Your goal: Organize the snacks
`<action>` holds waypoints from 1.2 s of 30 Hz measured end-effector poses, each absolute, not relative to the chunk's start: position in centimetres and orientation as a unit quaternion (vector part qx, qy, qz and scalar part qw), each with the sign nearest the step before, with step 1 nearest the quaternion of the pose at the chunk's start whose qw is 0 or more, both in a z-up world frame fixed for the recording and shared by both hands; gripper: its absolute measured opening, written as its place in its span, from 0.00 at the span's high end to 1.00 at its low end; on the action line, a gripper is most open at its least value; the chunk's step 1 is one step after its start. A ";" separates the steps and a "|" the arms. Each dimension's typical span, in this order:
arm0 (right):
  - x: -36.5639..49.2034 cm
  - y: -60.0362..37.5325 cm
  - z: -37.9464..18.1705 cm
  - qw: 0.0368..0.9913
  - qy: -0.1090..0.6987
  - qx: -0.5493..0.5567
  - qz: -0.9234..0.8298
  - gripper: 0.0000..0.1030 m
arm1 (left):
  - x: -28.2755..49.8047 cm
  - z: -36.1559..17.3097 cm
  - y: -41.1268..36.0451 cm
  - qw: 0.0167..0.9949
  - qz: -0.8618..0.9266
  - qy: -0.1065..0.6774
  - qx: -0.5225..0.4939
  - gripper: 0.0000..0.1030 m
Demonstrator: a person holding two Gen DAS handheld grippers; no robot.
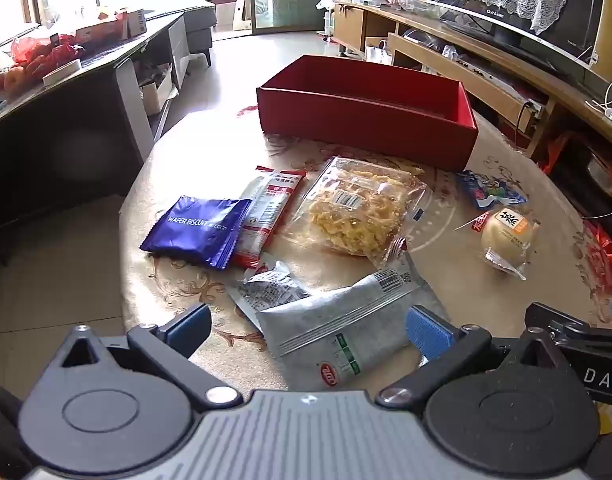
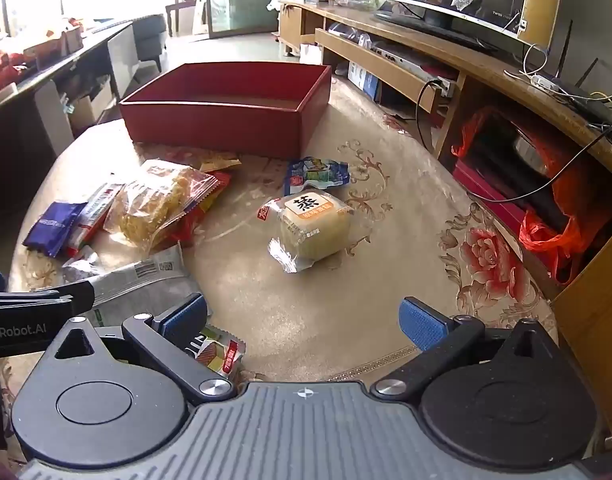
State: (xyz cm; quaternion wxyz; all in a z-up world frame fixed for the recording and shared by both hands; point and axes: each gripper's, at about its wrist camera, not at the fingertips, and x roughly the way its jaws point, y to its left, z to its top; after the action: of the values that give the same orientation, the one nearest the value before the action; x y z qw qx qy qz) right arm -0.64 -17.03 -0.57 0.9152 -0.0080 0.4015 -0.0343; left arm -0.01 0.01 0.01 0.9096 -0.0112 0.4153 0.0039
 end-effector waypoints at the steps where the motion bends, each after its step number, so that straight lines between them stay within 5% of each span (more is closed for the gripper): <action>1: -0.6 -17.0 -0.6 0.915 0.402 -0.006 -0.035 0.00 | 0.0 0.0 0.0 0.909 0.004 0.416 -0.010 0.02; 36: -0.4 -16.7 -1.2 0.909 0.415 -0.018 -0.031 0.00 | 0.0 -1.0 0.1 0.898 -0.005 0.440 -0.013 0.04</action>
State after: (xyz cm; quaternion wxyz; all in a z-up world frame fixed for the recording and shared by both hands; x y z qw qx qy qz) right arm -0.40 -16.67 -1.24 0.9091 -0.0178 0.4151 -0.0308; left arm 0.00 0.12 -0.98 0.8977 -0.0133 0.4403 -0.0054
